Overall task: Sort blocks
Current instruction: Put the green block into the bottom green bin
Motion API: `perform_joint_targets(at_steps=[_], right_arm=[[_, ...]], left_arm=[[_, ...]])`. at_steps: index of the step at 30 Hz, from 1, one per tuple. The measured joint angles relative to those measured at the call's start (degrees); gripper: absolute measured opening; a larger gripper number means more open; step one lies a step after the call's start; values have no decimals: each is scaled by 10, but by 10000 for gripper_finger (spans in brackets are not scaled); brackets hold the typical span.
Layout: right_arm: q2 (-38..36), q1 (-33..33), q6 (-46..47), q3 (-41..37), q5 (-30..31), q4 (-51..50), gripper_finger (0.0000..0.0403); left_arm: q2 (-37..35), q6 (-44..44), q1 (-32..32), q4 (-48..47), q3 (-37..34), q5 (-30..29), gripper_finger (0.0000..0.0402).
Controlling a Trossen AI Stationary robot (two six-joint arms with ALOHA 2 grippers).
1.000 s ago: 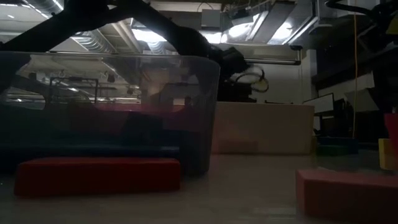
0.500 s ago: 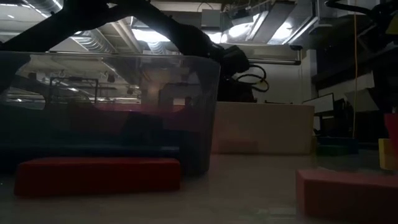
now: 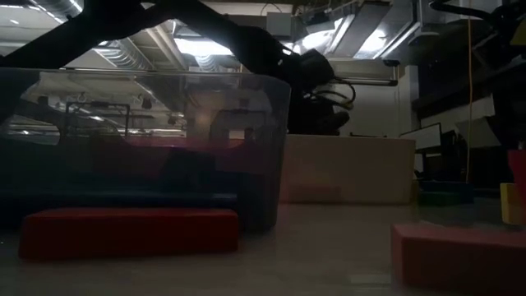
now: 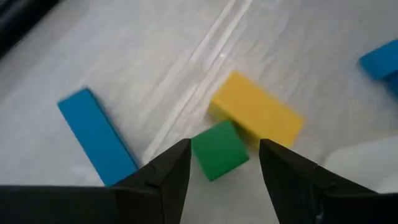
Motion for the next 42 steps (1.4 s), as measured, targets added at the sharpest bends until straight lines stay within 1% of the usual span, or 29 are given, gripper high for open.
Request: perform_joint_targets(at_steps=[3, 9, 14, 18, 20, 23, 27, 35, 42], right_arm=[[0, 0, 0, 0, 0, 0, 209], [0, 0, 0, 0, 0, 0, 209], [0, 0, 0, 0, 0, 0, 209], [0, 0, 0, 0, 0, 0, 209], [0, 0, 0, 0, 0, 0, 209], [0, 0, 0, 0, 0, 0, 209], [0, 0, 0, 0, 0, 0, 209], [0, 0, 0, 0, 0, -3, 209], [0, 0, -4, 0, 0, -5, 209]], left_arm=[[15, -2, 0, 10, 0, -8, 180], [17, -2, 0, 18, -1, -27, 180], [33, 0, 0, 16, 0, -30, 180], [42, 34, -7, 9, -1, -46, 180], [41, 36, -8, 10, -1, -48, 178], [41, 37, -8, 6, -1, -51, 161], [41, 40, -6, 10, -1, -52, 117], [36, 63, -6, 9, -1, -52, 116], [5, 67, -6, 3, -1, -51, 116]])
